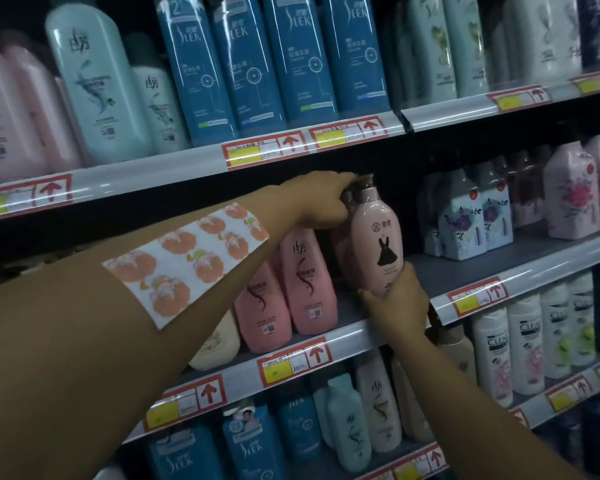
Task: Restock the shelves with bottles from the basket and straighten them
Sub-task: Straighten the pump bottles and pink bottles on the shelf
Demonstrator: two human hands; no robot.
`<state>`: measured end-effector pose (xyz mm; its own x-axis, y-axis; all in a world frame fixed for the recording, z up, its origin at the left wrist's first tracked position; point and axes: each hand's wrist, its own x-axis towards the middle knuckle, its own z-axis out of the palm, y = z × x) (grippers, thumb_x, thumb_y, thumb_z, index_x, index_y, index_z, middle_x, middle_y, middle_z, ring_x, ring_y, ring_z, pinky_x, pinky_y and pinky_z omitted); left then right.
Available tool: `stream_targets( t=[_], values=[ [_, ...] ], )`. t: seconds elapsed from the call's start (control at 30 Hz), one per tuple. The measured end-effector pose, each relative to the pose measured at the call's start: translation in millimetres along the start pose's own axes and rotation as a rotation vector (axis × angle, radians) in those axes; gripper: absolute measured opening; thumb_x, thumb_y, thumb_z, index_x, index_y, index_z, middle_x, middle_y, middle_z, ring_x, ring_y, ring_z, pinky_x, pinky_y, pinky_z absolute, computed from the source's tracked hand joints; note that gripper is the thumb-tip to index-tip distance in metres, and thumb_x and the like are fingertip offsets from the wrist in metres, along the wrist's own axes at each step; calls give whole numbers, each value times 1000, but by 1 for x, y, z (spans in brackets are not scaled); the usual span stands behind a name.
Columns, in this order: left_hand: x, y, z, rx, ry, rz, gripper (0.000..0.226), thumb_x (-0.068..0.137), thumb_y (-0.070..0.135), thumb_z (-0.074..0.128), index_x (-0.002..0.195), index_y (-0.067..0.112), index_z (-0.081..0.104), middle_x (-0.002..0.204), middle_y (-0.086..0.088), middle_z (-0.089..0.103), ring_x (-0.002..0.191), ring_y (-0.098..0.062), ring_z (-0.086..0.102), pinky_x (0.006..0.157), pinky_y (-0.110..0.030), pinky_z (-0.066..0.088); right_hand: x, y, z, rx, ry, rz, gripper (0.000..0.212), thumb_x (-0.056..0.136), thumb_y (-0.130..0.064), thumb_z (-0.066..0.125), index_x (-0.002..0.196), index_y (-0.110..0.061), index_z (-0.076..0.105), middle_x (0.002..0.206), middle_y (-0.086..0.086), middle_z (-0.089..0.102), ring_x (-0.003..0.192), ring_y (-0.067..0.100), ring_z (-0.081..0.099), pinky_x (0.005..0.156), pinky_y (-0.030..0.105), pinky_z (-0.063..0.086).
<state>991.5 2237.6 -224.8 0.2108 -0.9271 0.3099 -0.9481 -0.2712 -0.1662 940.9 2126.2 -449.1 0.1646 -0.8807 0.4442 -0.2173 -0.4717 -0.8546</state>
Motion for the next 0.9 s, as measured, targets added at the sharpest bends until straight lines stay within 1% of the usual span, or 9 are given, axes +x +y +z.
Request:
stream_targets(
  t=[0.07, 0.17, 0.3, 0.37, 0.43, 0.57, 0.77, 0.83, 0.9],
  values=[
    [1, 3, 0, -51, 13, -16, 56, 88, 17, 59, 143, 20, 47, 128, -7, 58, 113, -23, 55, 94, -37, 49, 0, -3, -1, 25, 9, 23, 68, 69, -34, 87, 119, -8, 50, 114, 15, 62, 107, 38, 59, 91, 50, 51],
    [2, 2, -3, -90, 16, -23, 46, 89, 15, 59, 134, 18, 54, 119, -6, 60, 104, -22, 55, 83, -33, 44, 0, -1, -2, 16, 3, 14, 65, 67, -37, 87, 113, -9, 51, 109, 13, 62, 104, 35, 60, 87, 48, 53],
    [0, 1, -5, -100, 24, -11, 44, 88, 15, 60, 132, 19, 56, 116, -5, 61, 104, -21, 55, 76, -29, 40, 0, 3, -3, 8, 4, -30, 61, 67, -42, 84, 108, -11, 53, 103, 10, 63, 99, 34, 61, 80, 43, 53],
    [-3, -1, -5, -100, 26, -12, 46, 88, 14, 60, 133, 20, 56, 117, -5, 61, 104, -21, 55, 78, -30, 41, -1, 4, -4, 8, 0, -42, 60, 66, -45, 84, 106, -12, 53, 101, 8, 62, 97, 32, 61, 78, 40, 51],
    [-6, -5, -4, -109, 26, -16, 48, 87, 12, 59, 134, 20, 55, 121, -6, 60, 108, -23, 55, 84, -34, 45, -3, 5, -4, 16, 1, -43, 63, 62, -50, 86, 103, -15, 52, 100, 6, 63, 95, 30, 61, 79, 43, 53],
    [-11, -8, -3, -109, 38, -15, 60, 86, 11, 60, 144, 23, 48, 135, -6, 56, 123, -24, 52, 98, -35, 44, -7, 8, -7, 37, -1, -59, 69, 58, -59, 87, 102, -18, 54, 99, 3, 65, 93, 26, 62, 80, 46, 55],
    [-16, -9, -5, -101, 30, -8, 67, 87, 9, 60, 150, 25, 42, 141, -5, 52, 130, -23, 48, 101, -33, 42, -13, 10, -12, 47, -15, -84, 72, 54, -74, 80, 102, -27, 55, 98, -5, 65, 92, 19, 62, 76, 44, 58],
    [-17, -9, -6, -96, 21, -6, 69, 88, 8, 60, 152, 25, 39, 144, -5, 50, 133, -23, 46, 101, -32, 39, -14, 9, -13, 33, -21, -95, 77, 53, -78, 77, 106, -27, 55, 100, -5, 65, 93, 19, 62, 77, 45, 58],
    [-18, -10, -7, -82, 11, -6, 70, 89, 8, 59, 153, 25, 37, 150, -6, 47, 139, -24, 41, 106, -34, 36, -14, 9, -14, 12, -35, -112, 79, 54, -80, 76, 107, -26, 56, 101, -4, 65, 93, 19, 62, 77, 44, 59]
  ],
)
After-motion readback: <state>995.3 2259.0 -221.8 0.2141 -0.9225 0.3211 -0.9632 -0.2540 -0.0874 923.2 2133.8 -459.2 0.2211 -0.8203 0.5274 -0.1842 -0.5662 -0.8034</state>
